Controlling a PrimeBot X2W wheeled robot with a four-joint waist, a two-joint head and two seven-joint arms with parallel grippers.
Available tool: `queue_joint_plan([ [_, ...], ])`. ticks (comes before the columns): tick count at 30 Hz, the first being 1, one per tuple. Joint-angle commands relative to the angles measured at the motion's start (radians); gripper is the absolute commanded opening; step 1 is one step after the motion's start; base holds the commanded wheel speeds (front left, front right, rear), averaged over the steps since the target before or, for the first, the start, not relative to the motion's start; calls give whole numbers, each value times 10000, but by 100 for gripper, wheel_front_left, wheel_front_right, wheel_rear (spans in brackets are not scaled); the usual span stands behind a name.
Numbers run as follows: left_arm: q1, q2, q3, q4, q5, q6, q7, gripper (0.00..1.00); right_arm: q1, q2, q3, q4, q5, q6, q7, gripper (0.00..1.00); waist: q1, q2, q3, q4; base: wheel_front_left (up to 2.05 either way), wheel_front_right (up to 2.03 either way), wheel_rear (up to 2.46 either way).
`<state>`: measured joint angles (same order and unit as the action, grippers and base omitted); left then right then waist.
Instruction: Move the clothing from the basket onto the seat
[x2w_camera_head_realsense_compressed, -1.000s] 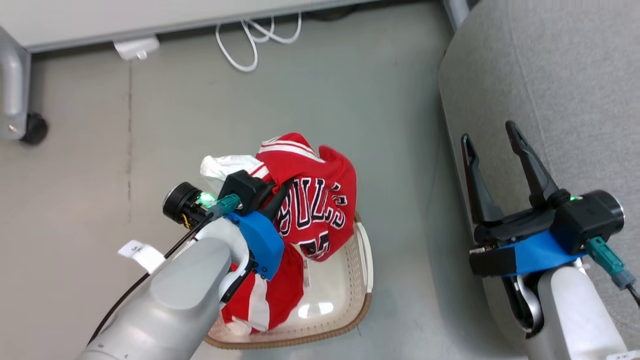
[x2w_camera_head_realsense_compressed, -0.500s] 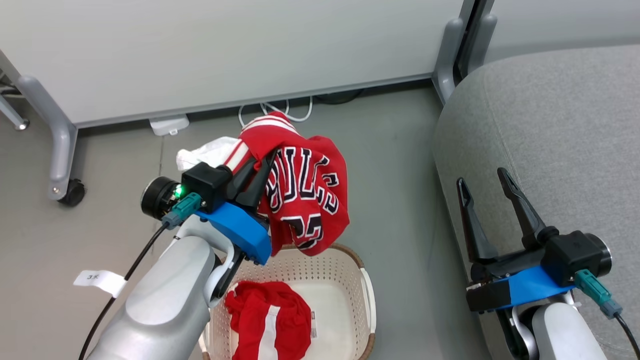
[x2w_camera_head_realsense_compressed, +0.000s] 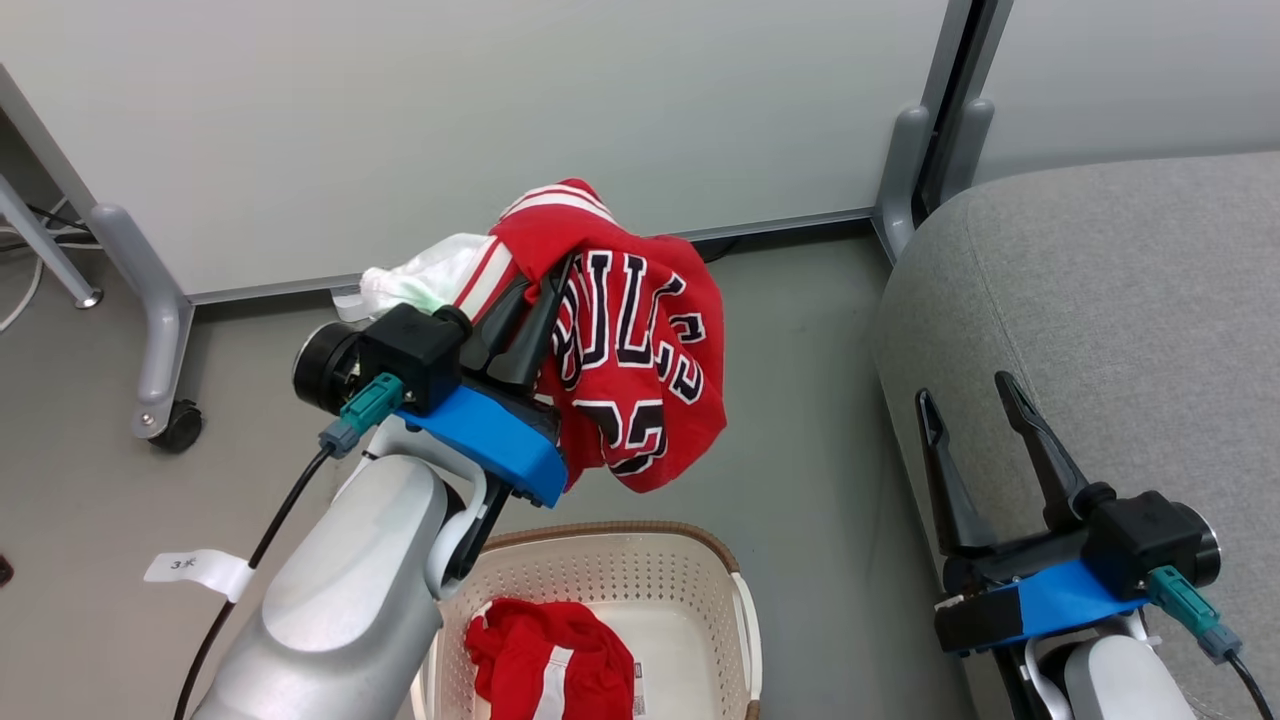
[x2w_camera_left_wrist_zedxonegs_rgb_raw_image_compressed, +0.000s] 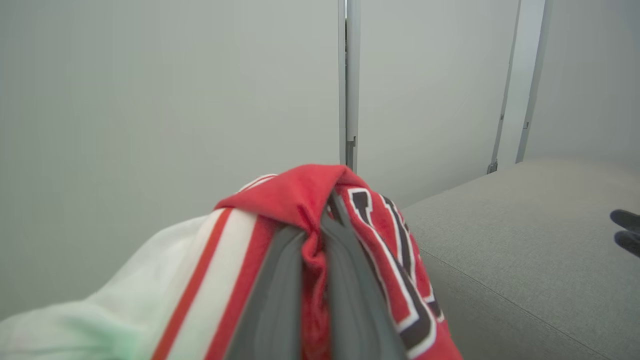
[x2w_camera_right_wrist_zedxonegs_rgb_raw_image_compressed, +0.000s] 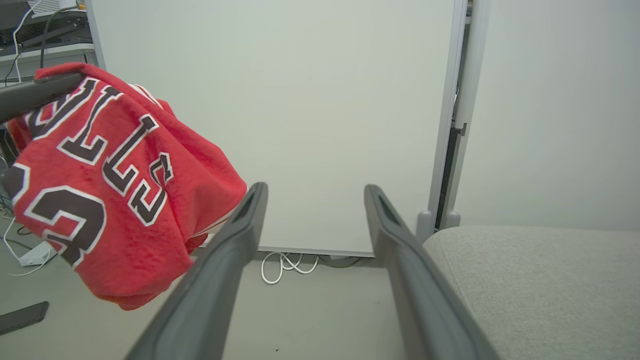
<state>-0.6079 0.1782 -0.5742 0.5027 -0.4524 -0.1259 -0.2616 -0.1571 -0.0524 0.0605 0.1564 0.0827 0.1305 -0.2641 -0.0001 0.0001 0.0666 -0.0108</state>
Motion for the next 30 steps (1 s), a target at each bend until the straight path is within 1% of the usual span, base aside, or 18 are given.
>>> queue_joint_plan([
  [1, 5, -28, 25, -70, 68, -61, -51, 0, 156, 25, -17, 4, 66, 5, -7, 100, 1, -1, -30, 19, 0, 0, 0],
  [8, -9, -59, 2, -210, 155, -48, -51, 0, 174, 30, 141, -82, 113, 5, -7, 100, 1, -1, -46, 49, 0, 0, 0],
  [11, -52, -80, -22, -219, 165, -47, -51, 0, 92, 29, 438, -150, 26, 5, -7, 100, 1, -1, -12, 42, 0, 0, 0],
  [14, -122, -97, -40, -221, 164, -48, -51, 0, 25, 28, 955, -139, -29, 5, -6, 100, 1, -1, 39, 45, 0, 0, 0],
  [21, -439, -250, -187, -196, 267, -49, -51, 0, -164, 17, 2531, 183, 64, 5, -8, 100, 1, -1, 234, 245, 0, 0, 0],
  [28, -711, -514, -420, -171, 426, -50, -51, 0, -786, 16, 3505, 564, 10, 5, -6, 100, 1, -1, 422, 433, 0, 0, 0],
  [30, -772, -577, -462, -165, 452, -50, -51, 0, -1035, 19, 3739, 755, -197, 5, -8, 100, 1, -1, 473, 478, 0, 0, 0],
])
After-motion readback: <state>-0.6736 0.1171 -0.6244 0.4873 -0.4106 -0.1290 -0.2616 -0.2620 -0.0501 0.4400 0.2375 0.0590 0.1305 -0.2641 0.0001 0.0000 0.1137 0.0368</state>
